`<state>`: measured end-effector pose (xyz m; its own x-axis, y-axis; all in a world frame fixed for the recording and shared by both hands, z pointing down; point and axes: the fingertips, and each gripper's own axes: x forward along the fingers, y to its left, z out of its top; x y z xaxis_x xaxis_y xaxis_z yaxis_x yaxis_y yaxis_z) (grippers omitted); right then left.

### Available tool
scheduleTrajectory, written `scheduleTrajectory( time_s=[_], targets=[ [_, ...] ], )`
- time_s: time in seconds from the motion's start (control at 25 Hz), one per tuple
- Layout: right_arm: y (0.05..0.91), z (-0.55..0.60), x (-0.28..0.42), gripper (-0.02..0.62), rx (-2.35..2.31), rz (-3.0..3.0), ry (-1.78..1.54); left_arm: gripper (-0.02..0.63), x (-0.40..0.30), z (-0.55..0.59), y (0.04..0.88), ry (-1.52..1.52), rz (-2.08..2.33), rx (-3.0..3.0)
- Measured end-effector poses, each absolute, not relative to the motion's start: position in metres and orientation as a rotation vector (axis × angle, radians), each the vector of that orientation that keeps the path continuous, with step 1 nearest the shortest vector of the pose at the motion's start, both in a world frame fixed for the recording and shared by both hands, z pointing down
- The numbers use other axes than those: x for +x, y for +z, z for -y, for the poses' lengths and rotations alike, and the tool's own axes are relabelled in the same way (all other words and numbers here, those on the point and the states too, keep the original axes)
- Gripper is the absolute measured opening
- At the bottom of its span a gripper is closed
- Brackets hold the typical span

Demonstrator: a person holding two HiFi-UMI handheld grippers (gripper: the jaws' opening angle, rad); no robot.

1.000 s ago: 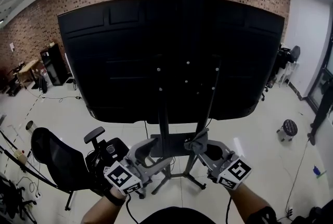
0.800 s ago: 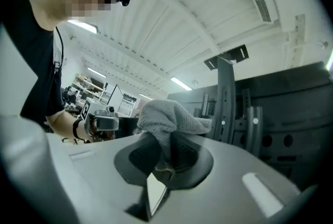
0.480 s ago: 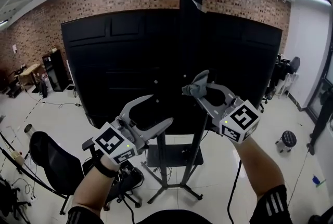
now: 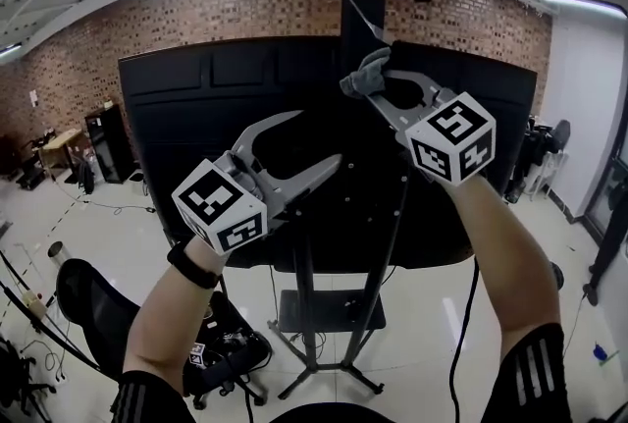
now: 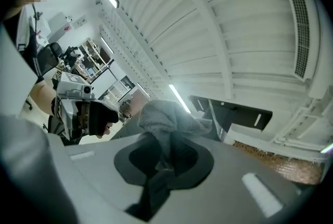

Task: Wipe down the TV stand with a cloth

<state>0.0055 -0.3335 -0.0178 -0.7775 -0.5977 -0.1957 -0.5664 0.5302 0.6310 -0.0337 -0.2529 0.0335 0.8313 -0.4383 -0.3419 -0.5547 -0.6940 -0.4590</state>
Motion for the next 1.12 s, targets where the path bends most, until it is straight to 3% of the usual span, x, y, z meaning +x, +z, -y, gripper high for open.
scheduleTrajectory(
  time_s=[0.52,1.12],
  targets=[
    [-0.141,0.411,0.004,0.029,1.303,2.484,-1.094,0.318,-0.028,0.288,-0.021,0.312,-0.717,-2.461],
    [-0.086,0.429,-0.006,0.029,1.299,2.283,-1.159,0.308,-0.044,0.293,0.01,0.355,-0.76,-2.504]
  ],
)
